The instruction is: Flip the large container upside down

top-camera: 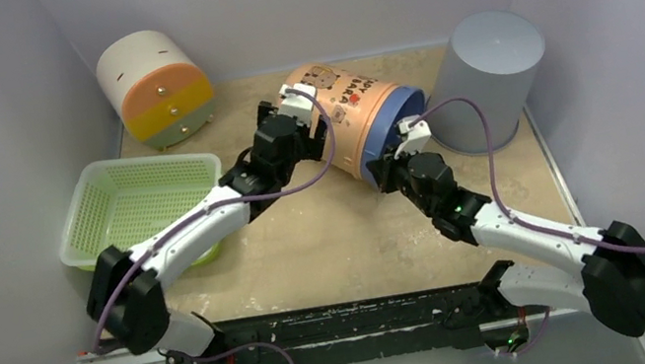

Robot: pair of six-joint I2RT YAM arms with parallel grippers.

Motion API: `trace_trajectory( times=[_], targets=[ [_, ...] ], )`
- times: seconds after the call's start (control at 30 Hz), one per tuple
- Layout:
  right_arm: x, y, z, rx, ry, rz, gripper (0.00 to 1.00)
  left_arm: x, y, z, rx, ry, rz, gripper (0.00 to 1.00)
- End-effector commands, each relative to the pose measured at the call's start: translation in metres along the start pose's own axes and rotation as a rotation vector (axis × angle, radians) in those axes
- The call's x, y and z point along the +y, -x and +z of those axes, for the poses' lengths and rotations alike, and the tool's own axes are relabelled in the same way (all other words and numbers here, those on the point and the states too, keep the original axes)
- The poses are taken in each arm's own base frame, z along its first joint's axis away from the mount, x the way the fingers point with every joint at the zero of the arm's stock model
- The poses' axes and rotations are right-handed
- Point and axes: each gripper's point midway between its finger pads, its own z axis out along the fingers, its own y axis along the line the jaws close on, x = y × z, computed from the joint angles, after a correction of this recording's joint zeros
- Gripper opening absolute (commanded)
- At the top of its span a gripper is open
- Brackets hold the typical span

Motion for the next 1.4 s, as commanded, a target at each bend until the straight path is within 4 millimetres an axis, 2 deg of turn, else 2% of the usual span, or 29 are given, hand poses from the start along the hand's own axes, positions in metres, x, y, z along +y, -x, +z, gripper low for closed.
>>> trace_trajectory(
  times=[0.0,0.1,0.37,0.53,0.7,0.8,0.93,1.03,1.37],
  targets=[
    [0.022,0.016,0.018,-0.045,0.073,-0.022,0.00,-0.014,0.072,-0.043,-0.238,-0.183,-0.032,0.85],
    [0.031,0.017,0.026,-0.042,0.106,-0.017,0.00,-0.025,0.074,-0.047,-0.285,-0.249,-0.015,0.85],
    [0.046,0.028,0.031,-0.059,0.155,-0.019,0.00,-0.071,0.079,-0.035,-0.365,-0.440,-0.024,0.85],
    [0.050,0.029,0.030,-0.053,0.179,-0.029,0.00,-0.090,0.080,-0.028,-0.386,-0.512,-0.060,0.85],
    [0.054,0.026,0.032,-0.043,0.200,-0.027,0.00,-0.098,0.079,-0.024,-0.405,-0.536,-0.101,0.85],
    [0.057,0.026,0.033,-0.042,0.210,-0.025,0.00,-0.098,0.068,-0.012,-0.379,-0.504,-0.106,0.85],
    [0.058,0.034,0.030,-0.056,0.214,-0.034,0.00,-0.087,0.045,0.011,-0.325,-0.383,-0.096,0.85],
    [0.058,0.037,0.022,-0.060,0.219,-0.029,0.00,-0.074,0.029,0.023,-0.289,-0.282,-0.083,0.85],
    [0.046,0.036,-0.010,-0.036,0.202,-0.001,0.00,-0.045,-0.001,0.048,-0.222,-0.065,-0.049,0.85]
  ],
)
